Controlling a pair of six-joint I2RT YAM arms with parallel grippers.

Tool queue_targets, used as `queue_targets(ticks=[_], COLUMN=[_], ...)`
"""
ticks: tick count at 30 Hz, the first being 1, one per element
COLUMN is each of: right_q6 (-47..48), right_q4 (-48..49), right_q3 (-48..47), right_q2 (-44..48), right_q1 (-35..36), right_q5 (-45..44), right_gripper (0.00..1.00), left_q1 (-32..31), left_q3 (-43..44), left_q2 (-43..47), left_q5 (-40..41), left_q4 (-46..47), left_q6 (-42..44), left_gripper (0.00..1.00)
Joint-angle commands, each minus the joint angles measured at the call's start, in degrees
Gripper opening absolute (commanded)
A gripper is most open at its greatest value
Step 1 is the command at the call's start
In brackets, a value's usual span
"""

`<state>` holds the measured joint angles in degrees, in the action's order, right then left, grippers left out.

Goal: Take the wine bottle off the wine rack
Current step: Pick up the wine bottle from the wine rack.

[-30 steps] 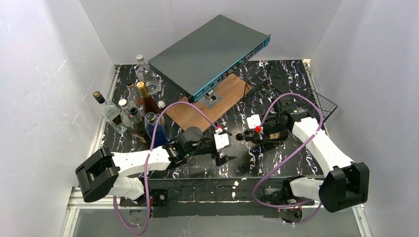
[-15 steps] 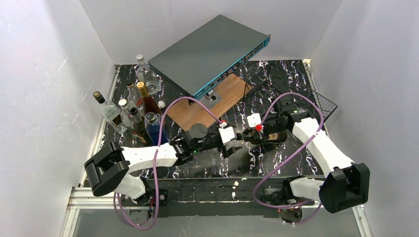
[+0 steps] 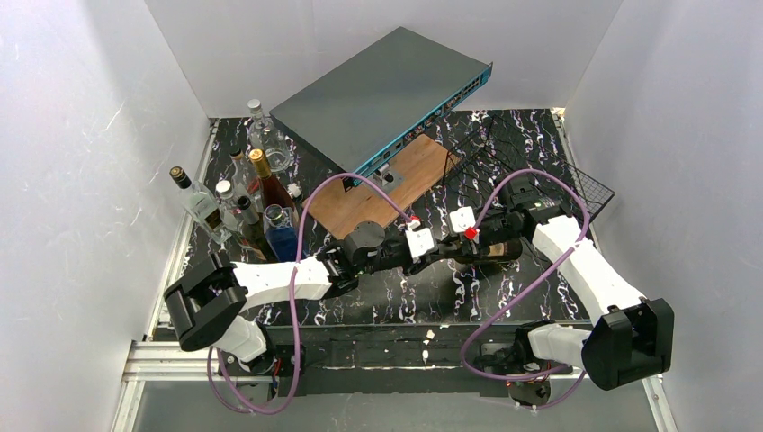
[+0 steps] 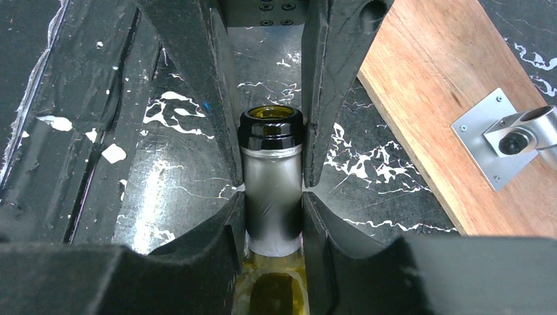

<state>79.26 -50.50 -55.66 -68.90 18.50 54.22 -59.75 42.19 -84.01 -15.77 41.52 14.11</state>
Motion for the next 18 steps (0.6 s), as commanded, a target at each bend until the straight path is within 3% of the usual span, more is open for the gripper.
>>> queue_targets(ticks=[1, 3, 6, 13, 18], right_q6=[-0.89, -0.91, -0.92, -1.59, -3.07], right_q4=[1.1, 1.23, 1.35, 1.54, 2.29], right_q3=[0.1, 0.39, 0.56, 0.83, 1.16], right_q2=[1.59, 1.71, 1.81, 1.98, 2.49], right_q1=[0.31, 0.31, 0.31, 0.26, 0.31], right_q5=[2.97, 2.74, 2.75, 2.67, 2.47], right_gripper=[0.06, 0.08, 0.2, 0.77, 0.92], left_q1=[-0.28, -0.26, -0.28, -0.22, -0.2], left_q3=[1.28, 0.9, 0.46, -0.04, -0.39], left_q2=[1.39, 2.14, 3.38, 6.96, 9.5], left_q5=[-2.44, -2.45, -2.04, -0.81, -0.54], left_q4=[1.55, 1.35, 0.29, -4.35, -7.77], left_q6=[0.05, 0.04, 0.5, 1.83, 2.06], left_gripper=[0.0, 0.0, 0.0, 0.0, 0.0])
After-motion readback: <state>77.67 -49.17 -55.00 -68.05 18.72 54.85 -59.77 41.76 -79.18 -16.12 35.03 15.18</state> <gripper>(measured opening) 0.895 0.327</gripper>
